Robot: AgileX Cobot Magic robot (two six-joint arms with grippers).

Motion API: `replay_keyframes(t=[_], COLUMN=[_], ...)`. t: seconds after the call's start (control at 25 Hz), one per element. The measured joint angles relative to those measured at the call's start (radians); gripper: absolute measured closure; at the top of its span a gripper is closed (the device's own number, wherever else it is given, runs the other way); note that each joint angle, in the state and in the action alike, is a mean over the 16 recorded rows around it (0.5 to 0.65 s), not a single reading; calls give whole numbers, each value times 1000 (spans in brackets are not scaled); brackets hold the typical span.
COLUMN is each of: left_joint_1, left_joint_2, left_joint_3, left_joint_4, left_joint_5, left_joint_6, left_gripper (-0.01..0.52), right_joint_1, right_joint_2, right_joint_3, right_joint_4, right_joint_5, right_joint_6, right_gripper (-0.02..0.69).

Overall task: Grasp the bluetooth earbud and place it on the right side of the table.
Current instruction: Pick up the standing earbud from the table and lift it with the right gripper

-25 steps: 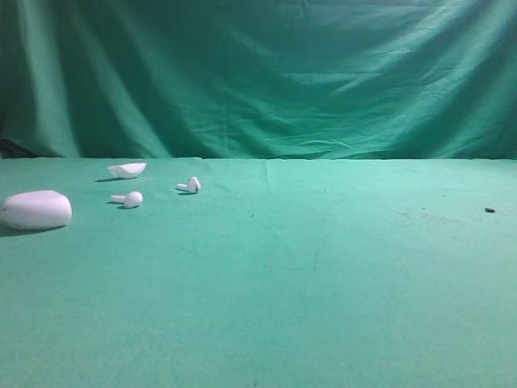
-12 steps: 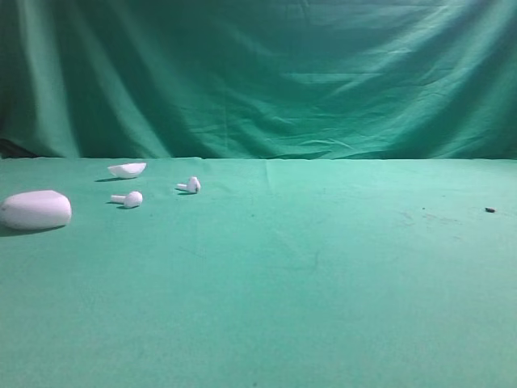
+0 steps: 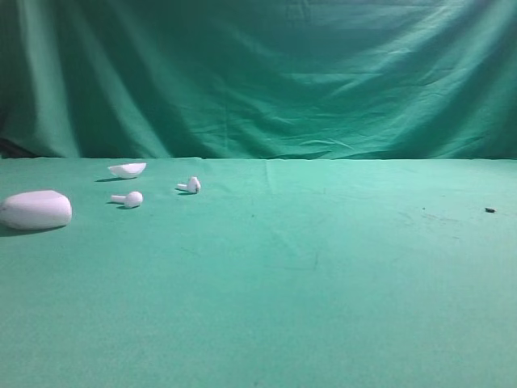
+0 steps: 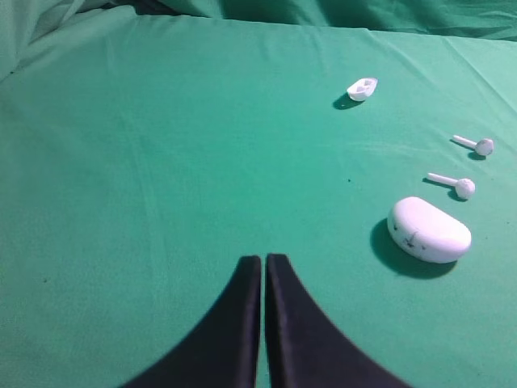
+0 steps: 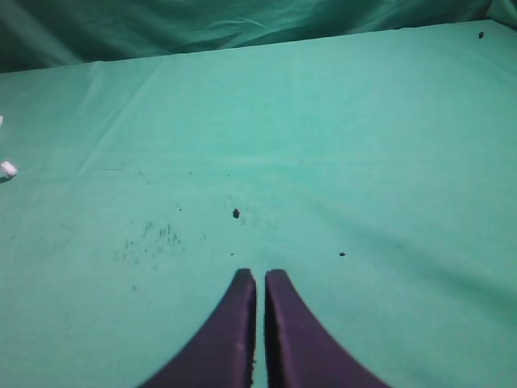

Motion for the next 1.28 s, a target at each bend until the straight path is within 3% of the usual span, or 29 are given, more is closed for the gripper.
replay_keyframes(t=[0.4,0.68,0.92,1.28], left_joint_1=[0,0,0,0], left_joint_2=[0,0,0,0], left_joint_3=[0,0,0,0], left_joint_4=[0,0,0,0], left_joint_5=[0,0,0,0], left_joint_6=[0,0,0,0], left_gripper=[514,514,514,514], right_joint_1=[-1,-1,-1,51], right_joint_2=[9,144,396,912], right_joint_3=[-14,-151,-358,-724], right_joint_4=[34,86,127,180], right_joint_5=[-198,-249,-101,239], right_joint_6=[7,6,-32,-217], right_gripper=[665,665,665,665])
